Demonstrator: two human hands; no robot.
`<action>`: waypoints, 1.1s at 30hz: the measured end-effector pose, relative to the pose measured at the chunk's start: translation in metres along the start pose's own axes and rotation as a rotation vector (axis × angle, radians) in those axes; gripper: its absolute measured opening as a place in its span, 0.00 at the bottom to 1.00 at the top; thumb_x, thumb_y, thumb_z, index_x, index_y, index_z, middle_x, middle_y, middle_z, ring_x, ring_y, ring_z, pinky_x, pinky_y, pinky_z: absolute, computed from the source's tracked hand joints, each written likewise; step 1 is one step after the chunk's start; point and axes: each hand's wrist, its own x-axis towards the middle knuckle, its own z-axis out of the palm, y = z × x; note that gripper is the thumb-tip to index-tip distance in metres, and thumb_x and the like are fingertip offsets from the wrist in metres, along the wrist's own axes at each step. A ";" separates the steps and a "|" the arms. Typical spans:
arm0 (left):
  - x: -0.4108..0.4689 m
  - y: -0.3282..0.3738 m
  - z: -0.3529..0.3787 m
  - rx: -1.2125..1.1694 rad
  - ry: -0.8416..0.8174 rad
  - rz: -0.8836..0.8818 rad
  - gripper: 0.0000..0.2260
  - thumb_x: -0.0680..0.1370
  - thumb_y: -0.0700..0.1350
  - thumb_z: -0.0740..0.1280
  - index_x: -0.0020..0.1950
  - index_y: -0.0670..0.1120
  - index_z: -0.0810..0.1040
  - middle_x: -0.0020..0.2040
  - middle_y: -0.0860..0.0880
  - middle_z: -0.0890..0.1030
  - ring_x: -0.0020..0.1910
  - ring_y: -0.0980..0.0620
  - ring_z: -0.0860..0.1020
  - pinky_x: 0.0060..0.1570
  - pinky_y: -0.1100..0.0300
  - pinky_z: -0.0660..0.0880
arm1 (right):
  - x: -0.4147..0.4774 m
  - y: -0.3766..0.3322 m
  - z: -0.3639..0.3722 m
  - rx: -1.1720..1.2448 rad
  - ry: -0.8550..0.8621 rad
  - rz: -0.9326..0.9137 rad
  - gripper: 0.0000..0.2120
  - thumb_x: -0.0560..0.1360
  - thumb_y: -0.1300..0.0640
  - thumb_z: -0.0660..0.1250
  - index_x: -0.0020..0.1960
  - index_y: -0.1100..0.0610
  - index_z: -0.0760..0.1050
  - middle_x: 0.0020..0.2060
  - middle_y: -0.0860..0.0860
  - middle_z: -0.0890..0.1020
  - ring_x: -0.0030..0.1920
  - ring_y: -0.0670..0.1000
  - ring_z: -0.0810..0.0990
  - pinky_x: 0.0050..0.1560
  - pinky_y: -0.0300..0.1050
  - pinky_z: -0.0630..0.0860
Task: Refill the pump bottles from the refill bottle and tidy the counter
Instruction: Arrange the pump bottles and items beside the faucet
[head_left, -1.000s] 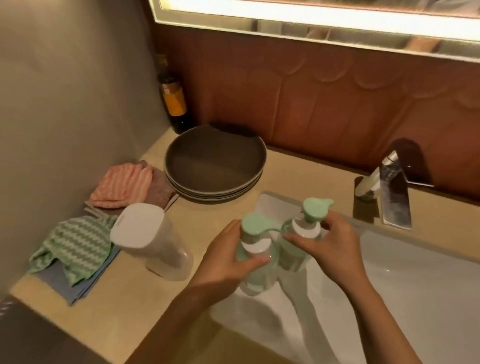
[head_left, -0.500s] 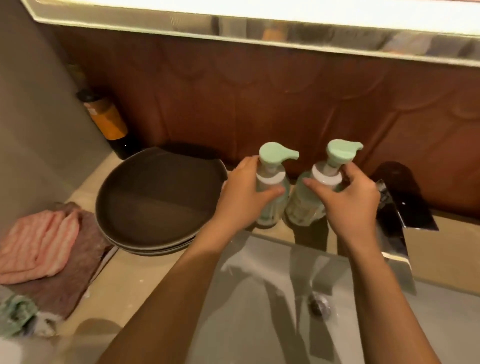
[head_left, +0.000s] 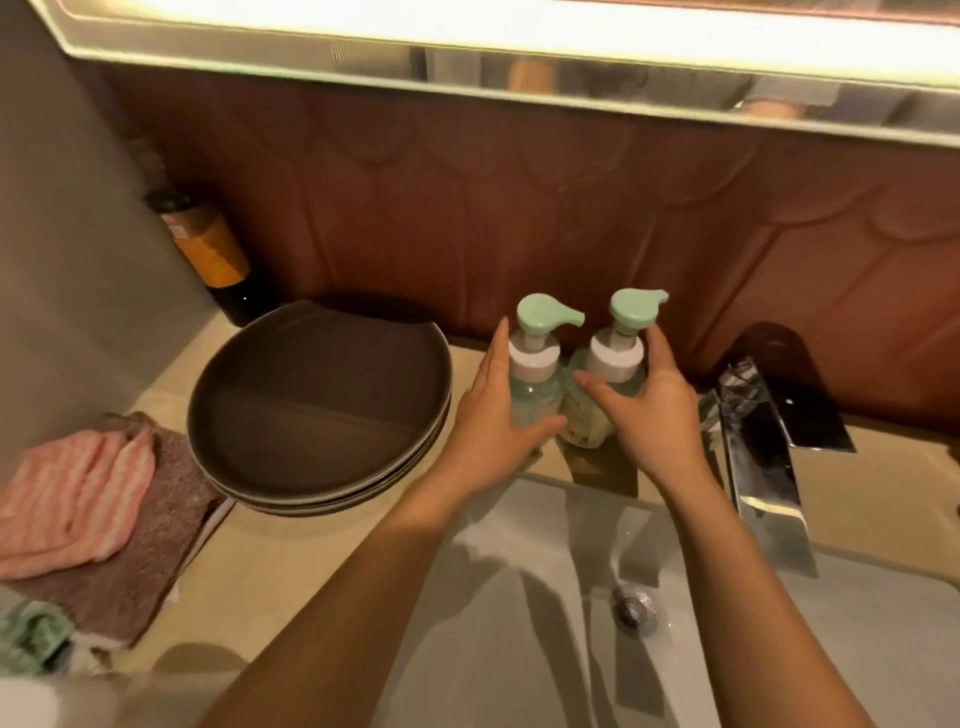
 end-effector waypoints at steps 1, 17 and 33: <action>-0.011 -0.001 0.003 0.025 0.003 0.003 0.48 0.66 0.56 0.71 0.76 0.58 0.41 0.77 0.53 0.53 0.75 0.52 0.55 0.71 0.44 0.59 | -0.007 -0.004 -0.002 -0.007 -0.017 0.030 0.39 0.70 0.55 0.74 0.74 0.58 0.58 0.64 0.51 0.74 0.63 0.49 0.72 0.58 0.37 0.67; -0.255 -0.028 -0.008 -0.009 -0.146 -0.414 0.33 0.76 0.52 0.66 0.77 0.53 0.53 0.74 0.57 0.57 0.74 0.56 0.55 0.72 0.58 0.55 | -0.196 -0.053 0.020 -0.115 -0.538 0.128 0.35 0.75 0.46 0.67 0.76 0.53 0.56 0.73 0.50 0.63 0.72 0.50 0.63 0.67 0.42 0.62; -0.285 -0.076 -0.111 0.039 0.520 -0.459 0.31 0.62 0.61 0.74 0.61 0.53 0.70 0.56 0.52 0.78 0.51 0.50 0.78 0.46 0.48 0.79 | -0.276 -0.129 0.100 -0.072 -0.935 -0.005 0.39 0.78 0.54 0.63 0.75 0.43 0.38 0.71 0.40 0.62 0.70 0.46 0.64 0.50 0.22 0.61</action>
